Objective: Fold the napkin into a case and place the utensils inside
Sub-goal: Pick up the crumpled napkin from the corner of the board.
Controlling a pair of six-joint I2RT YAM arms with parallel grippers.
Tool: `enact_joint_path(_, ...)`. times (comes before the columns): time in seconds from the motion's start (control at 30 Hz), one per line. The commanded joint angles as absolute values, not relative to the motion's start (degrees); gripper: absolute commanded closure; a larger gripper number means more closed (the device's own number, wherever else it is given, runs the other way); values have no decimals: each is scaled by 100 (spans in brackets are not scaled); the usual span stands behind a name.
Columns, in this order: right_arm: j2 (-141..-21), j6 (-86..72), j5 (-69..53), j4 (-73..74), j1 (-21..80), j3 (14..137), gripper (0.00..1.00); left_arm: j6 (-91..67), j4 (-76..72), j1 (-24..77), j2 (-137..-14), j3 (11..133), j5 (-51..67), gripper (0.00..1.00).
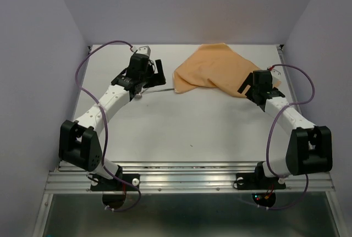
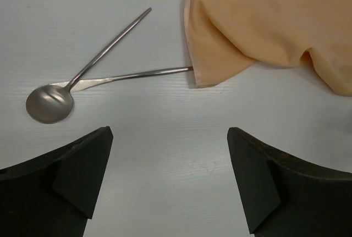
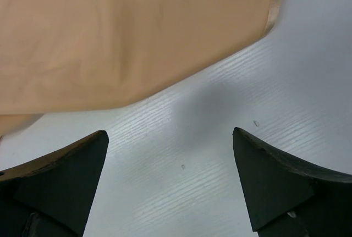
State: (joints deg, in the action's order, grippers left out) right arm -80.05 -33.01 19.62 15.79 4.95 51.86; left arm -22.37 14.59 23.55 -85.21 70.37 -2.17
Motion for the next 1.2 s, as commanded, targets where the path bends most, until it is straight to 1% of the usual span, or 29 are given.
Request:
enact_joint_path(0.0, -7717, -3278, 1977, 1301, 510, 5098, 0, -2338, 1117, 2391, -8227, 6812, -386, 1)
enact_joint_path(0.17, -7559, -3305, 1942, 1248, 510, 4966, 0, -2338, 914, 2426, -8130, 6618, -658, 1)
enact_joint_path(0.3, -7453, -3313, 1881, 1230, 510, 4904, 0, -2566, 1133, 2426, -8305, 6750, -835, 1)
enact_joint_path(0.4, -7374, -3349, 1846, 1222, 510, 4834, 0, -2829, 1204, 2426, -8656, 6794, -547, 7)
enact_joint_path(0.43, -7322, -3357, 1837, 1204, 510, 4799, 0, -3013, 1178, 2434, -8857, 6785, -441, 12)
enact_joint_path(0.5, -7260, -3349, 1758, 1160, 510, 4720, 0, -3242, 1178, 2539, -9078, 6837, -378, 14)
enact_joint_path(0.53, -7190, -3305, 1740, 1108, 510, 4694, 0, -3461, 1178, 2584, -9305, 6864, -387, 18)
enact_joint_path(0.63, -7128, -3261, 1714, 1055, 510, 4650, 0, -3726, 1116, 2698, -9649, 7040, -308, 21)
enact_joint_path(0.7, -7102, -3235, 1688, 1055, 510, 4667, 0, -3954, 1020, 2724, -9966, 7233, -246, 24)
enact_joint_path(0.97, -7005, -3155, 1608, 1055, 510, 4685, 0, -4280, 642, 2769, -10853, 7716, -238, 25)
enact_joint_path(1.17, -6882, -3103, 1538, 1116, 510, 4658, 0, -4289, 176, 2760, -11416, 7963, 148, 26)
